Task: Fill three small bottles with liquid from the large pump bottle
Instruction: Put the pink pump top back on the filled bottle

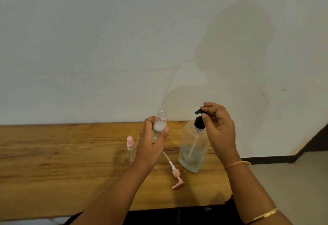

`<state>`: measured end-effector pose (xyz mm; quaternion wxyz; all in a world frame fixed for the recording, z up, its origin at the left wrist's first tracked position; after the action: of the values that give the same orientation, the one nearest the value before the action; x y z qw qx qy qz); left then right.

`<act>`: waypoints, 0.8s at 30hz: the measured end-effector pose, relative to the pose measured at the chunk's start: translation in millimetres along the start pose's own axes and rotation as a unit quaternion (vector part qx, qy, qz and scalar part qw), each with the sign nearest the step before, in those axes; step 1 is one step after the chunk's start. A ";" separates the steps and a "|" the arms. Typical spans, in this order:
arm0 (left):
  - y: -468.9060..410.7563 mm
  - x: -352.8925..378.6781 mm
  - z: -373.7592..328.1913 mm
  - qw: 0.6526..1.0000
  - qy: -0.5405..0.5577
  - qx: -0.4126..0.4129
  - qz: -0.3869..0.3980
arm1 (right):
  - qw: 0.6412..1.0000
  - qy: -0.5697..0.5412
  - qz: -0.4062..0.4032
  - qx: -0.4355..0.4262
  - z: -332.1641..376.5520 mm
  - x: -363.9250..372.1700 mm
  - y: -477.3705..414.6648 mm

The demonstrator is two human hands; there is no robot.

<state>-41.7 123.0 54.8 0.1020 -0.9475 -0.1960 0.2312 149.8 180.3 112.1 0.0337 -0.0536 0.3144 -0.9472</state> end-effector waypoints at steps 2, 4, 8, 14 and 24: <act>1.1 -3.7 -1.8 1.000 -0.006 -0.005 -0.006 | 1.000 -0.013 0.002 0.017 -2.7 -0.2 2.9; 2.5 -7.5 -3.0 1.000 -0.015 -0.012 -0.016 | 0.998 -0.027 -0.007 0.054 -8.4 -3.7 8.0; 5.7 -17.5 -4.6 0.998 -0.036 -0.040 -0.039 | 0.994 0.079 -0.070 -0.013 13.4 -15.2 22.6; 14.1 -35.3 8.0 0.992 -0.038 -0.103 -0.056 | 0.977 0.192 0.043 -0.077 33.4 28.5 52.2; 23.7 -37.6 24.1 0.989 -0.021 -0.145 -0.008 | 0.752 0.467 0.375 0.274 -103.3 79.1 110.9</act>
<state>-76.2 88.4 42.1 -0.0386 -0.9454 -0.2375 0.2198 62.0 145.0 -30.2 0.2486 0.5291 0.0124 -0.8112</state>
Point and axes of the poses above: each hand's wrist, its own y-axis away from the middle knuckle, its own x-axis out of the palm, z = x × y, the point moved 8 cm from there along -y, towards the middle knuckle, and after that the axes turned 15 degrees about -y, right-handed, at the moved point
